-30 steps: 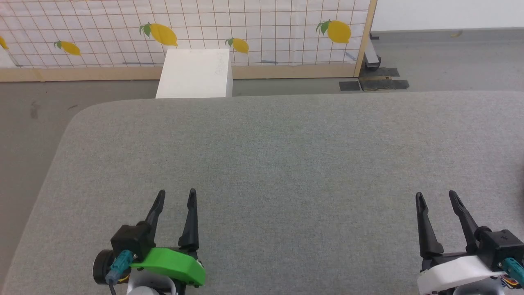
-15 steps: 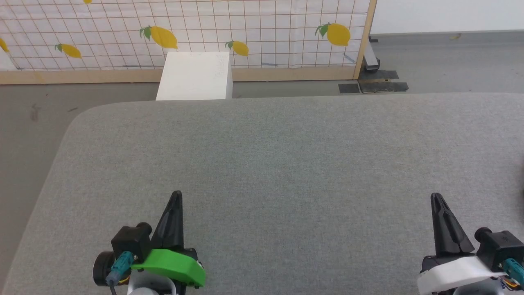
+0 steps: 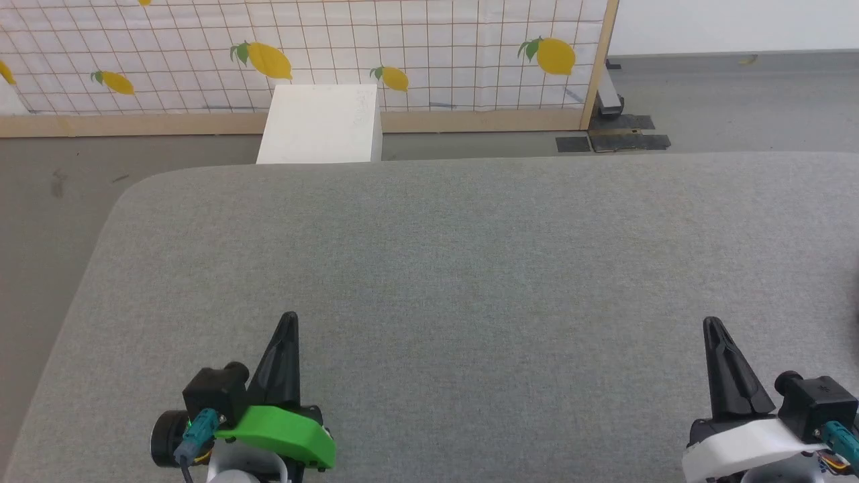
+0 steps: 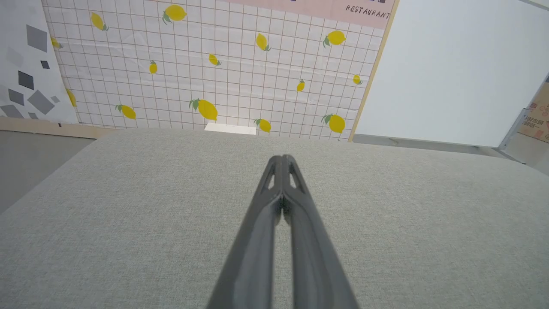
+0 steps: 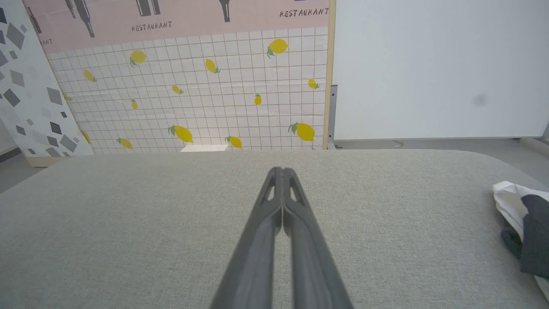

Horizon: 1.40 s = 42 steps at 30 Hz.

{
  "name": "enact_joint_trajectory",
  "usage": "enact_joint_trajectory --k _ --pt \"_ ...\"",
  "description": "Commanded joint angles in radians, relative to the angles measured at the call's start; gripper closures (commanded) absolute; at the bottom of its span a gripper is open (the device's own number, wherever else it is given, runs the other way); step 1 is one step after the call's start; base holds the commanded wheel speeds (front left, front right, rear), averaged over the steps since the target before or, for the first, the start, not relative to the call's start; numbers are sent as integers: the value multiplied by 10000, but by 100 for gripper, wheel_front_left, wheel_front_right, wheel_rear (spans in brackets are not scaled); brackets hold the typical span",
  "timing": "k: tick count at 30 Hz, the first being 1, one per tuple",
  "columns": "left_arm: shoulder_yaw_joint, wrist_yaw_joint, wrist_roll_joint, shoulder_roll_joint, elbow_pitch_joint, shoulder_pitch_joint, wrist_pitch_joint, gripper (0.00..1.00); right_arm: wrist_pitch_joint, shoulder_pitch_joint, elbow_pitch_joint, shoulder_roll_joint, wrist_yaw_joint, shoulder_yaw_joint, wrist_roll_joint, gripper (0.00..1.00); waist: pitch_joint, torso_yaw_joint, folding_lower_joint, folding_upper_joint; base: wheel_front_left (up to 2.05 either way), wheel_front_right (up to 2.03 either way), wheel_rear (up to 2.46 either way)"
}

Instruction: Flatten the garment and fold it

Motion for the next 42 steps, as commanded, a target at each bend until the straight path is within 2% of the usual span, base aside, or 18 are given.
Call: enact_joint_trajectory --k 1,42 --pt "57 47 115 -5 -80 24 59 100 48 -77 -27 3 -2 40 -88 100 1 4 0 0 0 0 0" --pt "410 211 879 -21 -589 109 888 100 656 -358 -141 16 -7 319 -428 100 27 84 0 0 0 0 0"
